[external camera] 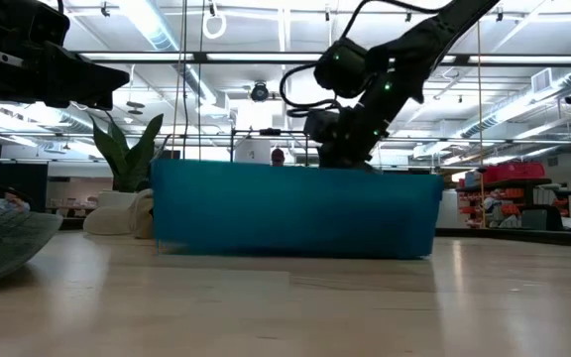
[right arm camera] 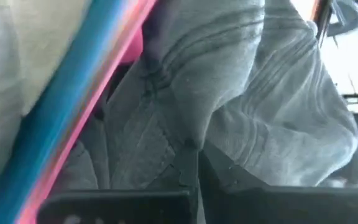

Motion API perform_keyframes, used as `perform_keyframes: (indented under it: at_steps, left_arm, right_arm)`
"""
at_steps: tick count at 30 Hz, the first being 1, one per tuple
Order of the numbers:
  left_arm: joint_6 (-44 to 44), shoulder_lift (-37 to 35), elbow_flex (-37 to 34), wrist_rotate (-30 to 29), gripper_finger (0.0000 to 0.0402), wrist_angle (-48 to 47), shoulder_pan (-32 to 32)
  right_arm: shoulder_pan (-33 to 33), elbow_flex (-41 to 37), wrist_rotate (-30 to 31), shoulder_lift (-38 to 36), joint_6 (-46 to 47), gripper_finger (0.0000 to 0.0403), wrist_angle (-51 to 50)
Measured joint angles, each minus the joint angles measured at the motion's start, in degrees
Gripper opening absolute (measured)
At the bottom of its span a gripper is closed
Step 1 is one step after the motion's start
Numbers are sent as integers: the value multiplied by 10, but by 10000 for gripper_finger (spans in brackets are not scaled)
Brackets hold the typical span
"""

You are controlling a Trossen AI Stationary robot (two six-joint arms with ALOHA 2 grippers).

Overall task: Pick & Place hat
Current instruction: Put the top black cap into the red bin

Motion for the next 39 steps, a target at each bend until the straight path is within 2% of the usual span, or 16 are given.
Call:
perform_keyframes:
  at_steps: [7, 13, 22, 29, 32, 35, 39]
  left_arm:
    - [0, 0, 0, 0, 18, 0, 0]
    - [0, 0, 0, 0, 18, 0, 0]
    - [0, 0, 0, 0, 18, 0, 0]
    - [0, 0, 0, 0, 18, 0, 0]
    - [0, 0, 0, 0, 18, 0, 0]
    - [0, 0, 0, 0, 18, 0, 0]
    - [0, 0, 0, 0, 18, 0, 0]
  right_arm:
    - [-20, 2, -47, 15, 48, 0, 6]
    - [-21, -1, -36, -12, 92, 2, 5]
    - [6, -3, -34, -58, 103, 68, -10]
    - [20, -2, 32, -68, 115, 144, -7]
    - [21, -2, 94, -71, 139, 164, 19]
    - [19, -1, 130, -82, 159, 163, 36]
    - [14, -1, 131, -99, 192, 134, 73]
